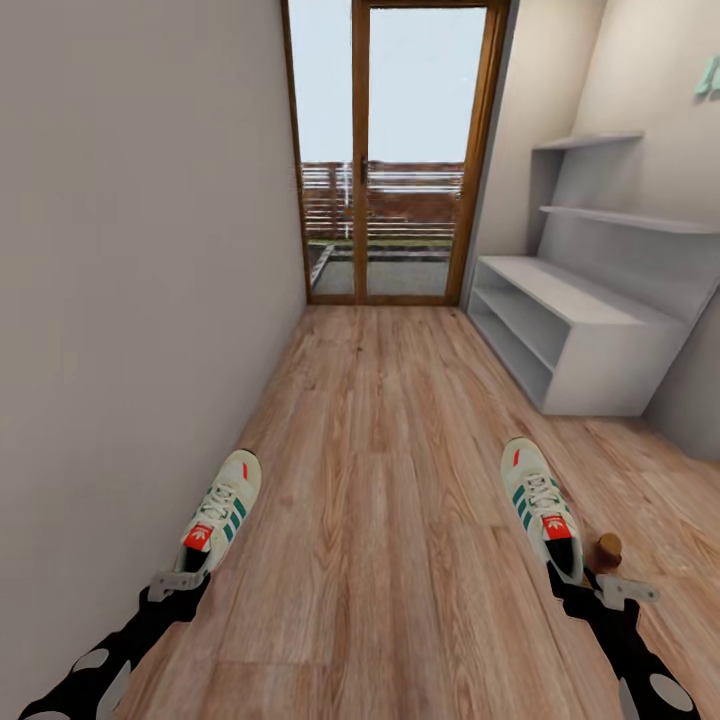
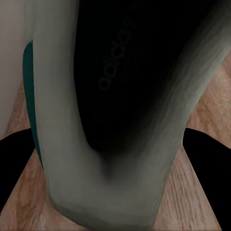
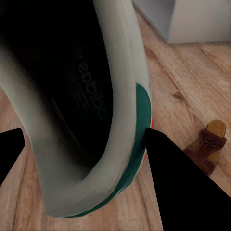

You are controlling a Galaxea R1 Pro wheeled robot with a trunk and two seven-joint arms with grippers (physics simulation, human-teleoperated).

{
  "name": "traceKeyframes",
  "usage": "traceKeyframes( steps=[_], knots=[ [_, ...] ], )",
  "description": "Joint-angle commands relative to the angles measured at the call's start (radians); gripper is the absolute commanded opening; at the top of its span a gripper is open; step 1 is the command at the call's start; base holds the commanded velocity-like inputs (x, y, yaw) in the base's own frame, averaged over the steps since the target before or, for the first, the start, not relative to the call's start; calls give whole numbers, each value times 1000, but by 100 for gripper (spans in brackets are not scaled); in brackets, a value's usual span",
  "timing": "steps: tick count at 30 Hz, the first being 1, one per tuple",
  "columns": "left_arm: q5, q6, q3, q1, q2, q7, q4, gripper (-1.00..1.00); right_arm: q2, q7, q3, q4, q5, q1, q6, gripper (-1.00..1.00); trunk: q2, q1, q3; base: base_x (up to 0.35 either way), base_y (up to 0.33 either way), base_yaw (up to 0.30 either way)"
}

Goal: Pick up the two gym shoes and the two sandals from the corridor floor and place them onto the hallstand (shoe rack) in the corridor, making sure they are on the rack and not on the floor. Arrange them so the two gym shoes are next to each other and the two sandals are next to each other.

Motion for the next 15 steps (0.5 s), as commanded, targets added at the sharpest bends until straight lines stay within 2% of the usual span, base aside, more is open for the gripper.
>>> traceKeyframes(
  steps=[1, 15],
  knots=[
    [-8, -4, 9, -1, 0, -5, 0, -100, 0, 6, -5, 1, 9, -1, -4, -100, 0, 0, -1, 341, 0, 0],
    [-9, -6, 8, 0, -9, 12, 1, -100, 0, 6, -5, 1, 10, -1, -4, -100, 0, 0, -1, 341, 0, 0]
  ],
)
